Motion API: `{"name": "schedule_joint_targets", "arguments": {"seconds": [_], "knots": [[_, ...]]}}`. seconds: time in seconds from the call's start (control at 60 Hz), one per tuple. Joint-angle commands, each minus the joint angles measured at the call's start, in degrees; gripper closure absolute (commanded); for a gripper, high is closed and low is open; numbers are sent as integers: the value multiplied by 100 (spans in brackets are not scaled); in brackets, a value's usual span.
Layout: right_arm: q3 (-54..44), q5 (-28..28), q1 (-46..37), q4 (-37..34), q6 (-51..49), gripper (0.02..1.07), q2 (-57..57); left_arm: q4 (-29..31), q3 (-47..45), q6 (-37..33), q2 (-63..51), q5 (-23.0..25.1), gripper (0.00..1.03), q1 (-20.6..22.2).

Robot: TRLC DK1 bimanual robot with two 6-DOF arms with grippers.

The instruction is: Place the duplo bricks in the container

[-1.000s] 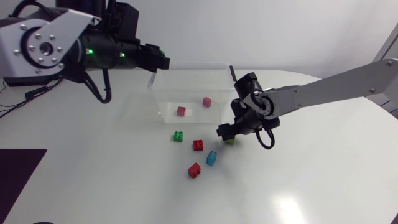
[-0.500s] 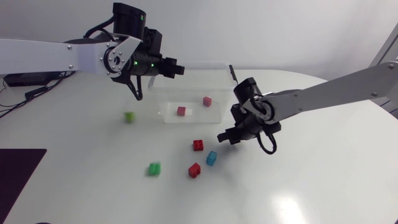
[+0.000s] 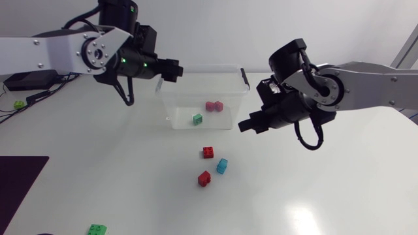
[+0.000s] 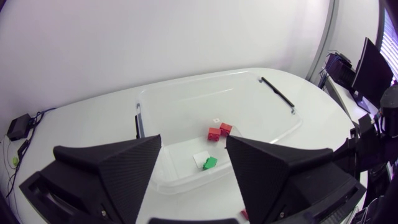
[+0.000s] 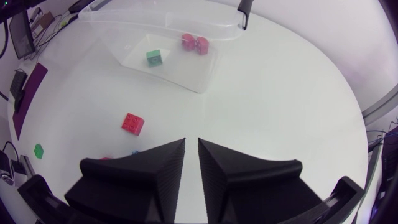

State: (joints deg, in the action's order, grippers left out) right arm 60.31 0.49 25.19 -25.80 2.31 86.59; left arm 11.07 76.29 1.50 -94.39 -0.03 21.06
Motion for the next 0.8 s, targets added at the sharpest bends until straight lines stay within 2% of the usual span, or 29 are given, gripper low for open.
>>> {"name": "schedule_joint_targets", "arguments": {"seconds": [0.0, 0.067, 0.1, 0.167, 0.25, 0.433, 0.6, 0.783], "knots": [[-11, 21, 135, -118, -28, 84, -98, 246, -123, 44, 456, 56, 29, 47], [-20, -5, 232, -206, -64, 81, -177, 783, -62, 0, 650, 56, 29, 65], [-28, -40, 285, -294, -99, 74, -195, 1020, -53, -97, 711, 65, 29, 74], [-116, -119, 434, -329, -151, 52, -247, 1723, -27, -308, 843, 56, 29, -5], [-292, -137, 663, -294, -301, 38, -142, 2409, -246, -633, 1081, 91, 29, -164], [-565, -410, 821, 119, -626, 33, 517, 3358, -1116, -1081, 1502, 249, 29, -638], [-529, -541, 1041, 365, -1039, 21, 1124, 4369, -1776, -1415, 1625, 399, 29, -990], [-336, -620, 1251, 471, -1180, 19, 1554, 4694, -2215, -1477, 1546, 627, 29, -1174]]}}
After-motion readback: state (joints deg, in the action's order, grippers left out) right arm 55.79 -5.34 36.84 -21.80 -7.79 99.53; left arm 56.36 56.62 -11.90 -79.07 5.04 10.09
